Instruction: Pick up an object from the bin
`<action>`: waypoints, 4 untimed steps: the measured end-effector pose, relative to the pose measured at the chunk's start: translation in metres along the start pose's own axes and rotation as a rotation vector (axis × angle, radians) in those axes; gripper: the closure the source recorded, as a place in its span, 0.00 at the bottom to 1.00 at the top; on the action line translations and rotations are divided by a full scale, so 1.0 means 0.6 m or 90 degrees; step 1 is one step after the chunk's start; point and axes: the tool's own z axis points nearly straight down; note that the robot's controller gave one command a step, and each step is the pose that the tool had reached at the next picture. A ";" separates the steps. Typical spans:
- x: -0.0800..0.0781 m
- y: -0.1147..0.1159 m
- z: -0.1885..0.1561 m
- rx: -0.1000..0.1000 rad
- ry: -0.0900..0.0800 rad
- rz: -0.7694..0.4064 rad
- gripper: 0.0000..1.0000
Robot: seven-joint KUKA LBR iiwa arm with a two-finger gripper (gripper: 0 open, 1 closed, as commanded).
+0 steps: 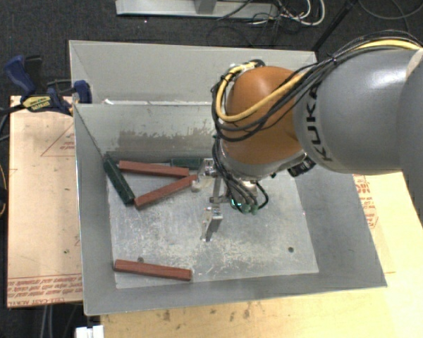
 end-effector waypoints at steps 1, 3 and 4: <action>-0.003 -0.001 -0.007 -0.001 -0.005 0.002 0.00; -0.112 0.012 0.133 -0.005 -0.009 0.051 0.00; -0.135 0.077 0.156 -0.003 -0.010 0.130 1.00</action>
Offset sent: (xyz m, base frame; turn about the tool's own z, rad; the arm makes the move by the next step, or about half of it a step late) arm 0.0383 0.0263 -0.0758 -0.0378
